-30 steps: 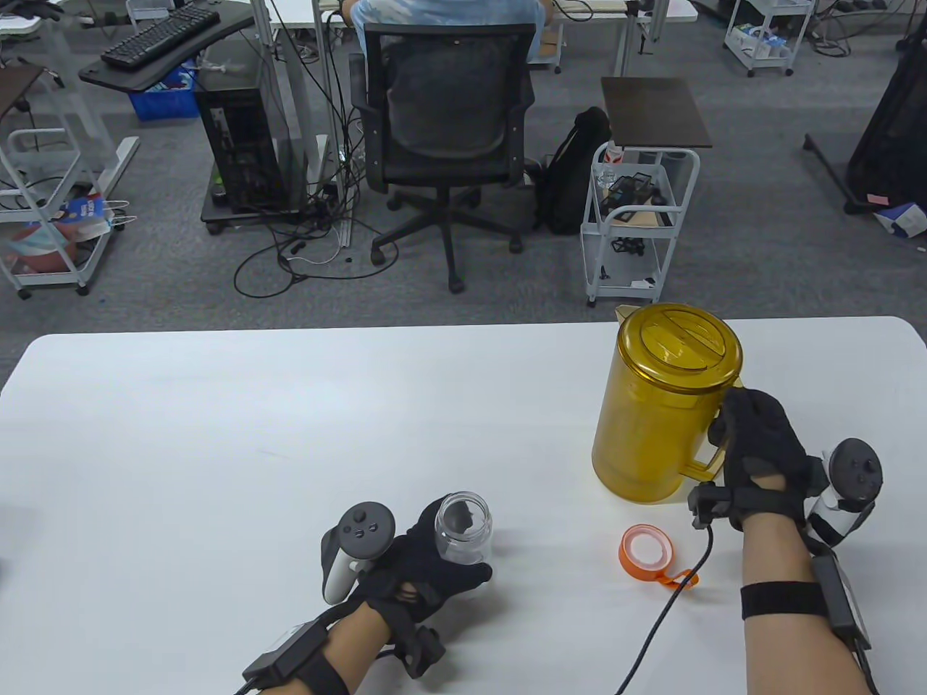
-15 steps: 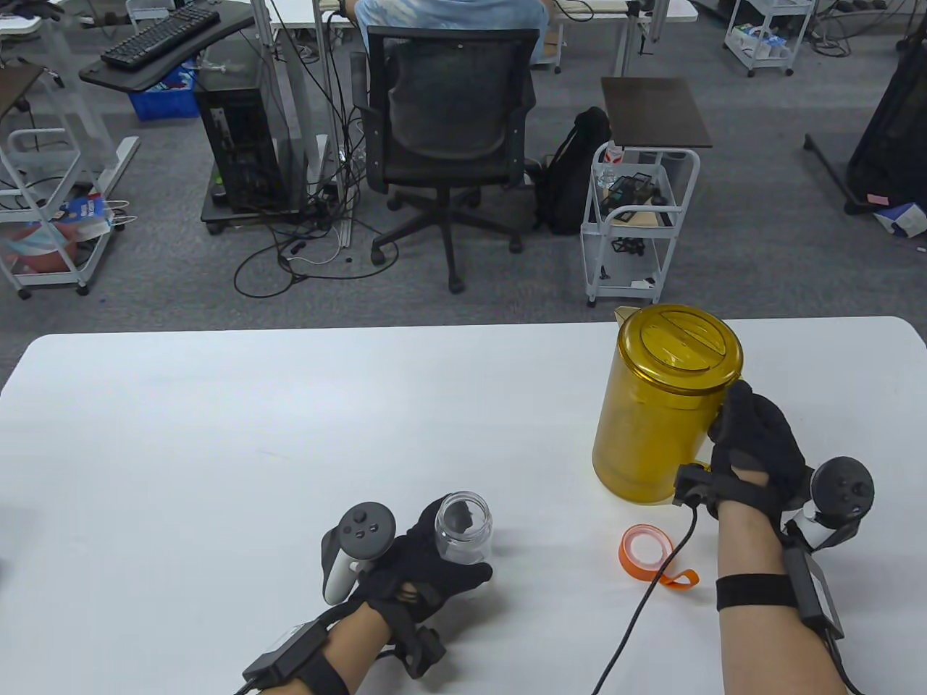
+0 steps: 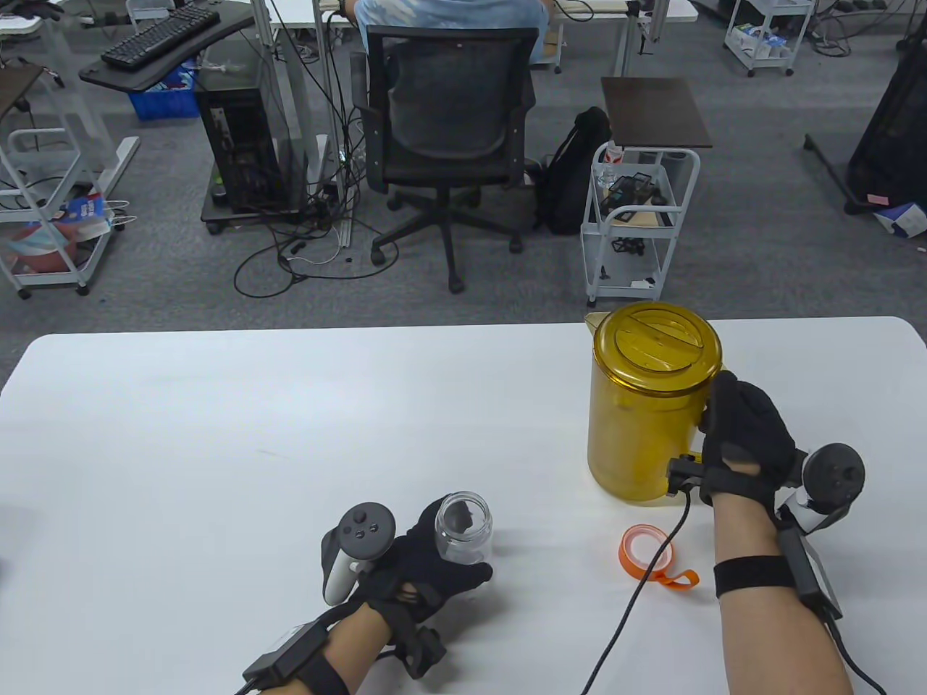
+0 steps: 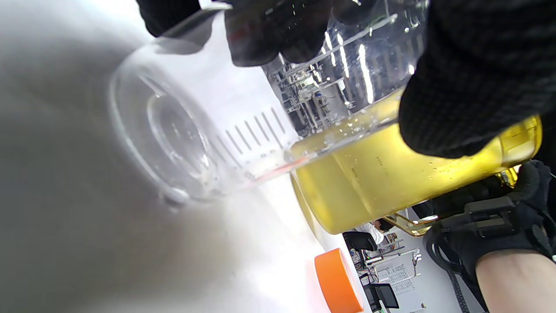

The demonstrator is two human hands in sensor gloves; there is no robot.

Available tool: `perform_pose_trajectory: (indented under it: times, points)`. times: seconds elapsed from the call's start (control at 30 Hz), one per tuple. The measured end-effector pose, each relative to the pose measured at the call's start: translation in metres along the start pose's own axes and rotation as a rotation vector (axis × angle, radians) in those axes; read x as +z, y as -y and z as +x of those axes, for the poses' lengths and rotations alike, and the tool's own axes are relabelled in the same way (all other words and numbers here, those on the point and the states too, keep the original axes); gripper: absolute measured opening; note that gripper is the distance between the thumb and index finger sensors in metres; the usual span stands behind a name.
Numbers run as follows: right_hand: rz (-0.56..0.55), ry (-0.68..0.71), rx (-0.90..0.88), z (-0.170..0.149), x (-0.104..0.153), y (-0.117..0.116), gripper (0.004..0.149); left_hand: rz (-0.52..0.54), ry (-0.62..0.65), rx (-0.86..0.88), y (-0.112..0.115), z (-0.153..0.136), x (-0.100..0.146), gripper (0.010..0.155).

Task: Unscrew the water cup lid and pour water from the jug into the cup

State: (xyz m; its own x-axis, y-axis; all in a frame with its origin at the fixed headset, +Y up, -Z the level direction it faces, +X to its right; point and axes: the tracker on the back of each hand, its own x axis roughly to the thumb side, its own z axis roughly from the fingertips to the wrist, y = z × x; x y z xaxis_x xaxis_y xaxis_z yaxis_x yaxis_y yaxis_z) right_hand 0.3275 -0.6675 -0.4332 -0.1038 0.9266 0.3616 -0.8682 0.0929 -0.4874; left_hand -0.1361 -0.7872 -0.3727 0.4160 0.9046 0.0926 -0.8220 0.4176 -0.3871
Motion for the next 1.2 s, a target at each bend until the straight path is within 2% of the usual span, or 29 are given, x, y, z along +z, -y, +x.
perform_pose_trajectory:
  times: [0.17,0.43,0.7,1.0,1.2]
  points:
    - [0.093,0.047,-0.020,0.024,-0.001,-0.008,0.059,0.002,-0.001,0.001,0.000,0.000,0.000,0.108]
    - [0.287,0.131,0.022,0.069,0.001,-0.033,0.058,0.002,-0.002,0.000,0.000,0.000,0.000,0.108]
    - [0.454,0.173,0.046,0.081,0.008,-0.052,0.057,0.002,-0.002,0.000,0.000,0.000,0.000,0.108]
    - [0.651,0.235,0.169,0.096,0.009,-0.077,0.058,0.006,-0.003,-0.004,0.000,0.000,0.000,0.108]
    - [0.721,0.300,0.256,0.107,0.015,-0.093,0.058,0.005,-0.003,-0.003,0.000,0.000,0.001,0.108]
